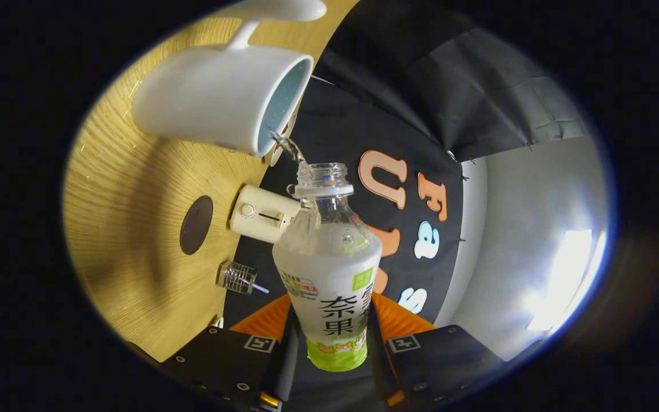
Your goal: Take the bottle from table, then pour the juice into the cup, finally place the bottle on the coaster
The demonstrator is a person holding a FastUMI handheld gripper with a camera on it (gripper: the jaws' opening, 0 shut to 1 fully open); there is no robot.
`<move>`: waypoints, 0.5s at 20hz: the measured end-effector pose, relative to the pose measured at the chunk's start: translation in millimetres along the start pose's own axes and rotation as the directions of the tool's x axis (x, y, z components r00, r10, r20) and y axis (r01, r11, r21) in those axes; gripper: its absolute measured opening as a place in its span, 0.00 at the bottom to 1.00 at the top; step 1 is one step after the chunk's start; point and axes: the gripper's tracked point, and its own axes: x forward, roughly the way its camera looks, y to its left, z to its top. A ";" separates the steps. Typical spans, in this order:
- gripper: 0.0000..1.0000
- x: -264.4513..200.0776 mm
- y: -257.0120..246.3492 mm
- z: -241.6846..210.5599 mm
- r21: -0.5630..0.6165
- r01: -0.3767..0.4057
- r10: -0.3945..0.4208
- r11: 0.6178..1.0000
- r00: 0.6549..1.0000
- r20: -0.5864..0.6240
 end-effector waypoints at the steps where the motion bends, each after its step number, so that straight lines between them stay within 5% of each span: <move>1: 0.56 0.6 -0.9 -0.6 -0.004 0.001 -0.001 1.000 1.000 0.002; 10: 0.56 -2.6 -6.6 7.1 -0.032 0.036 -0.034 0.999 0.999 0.039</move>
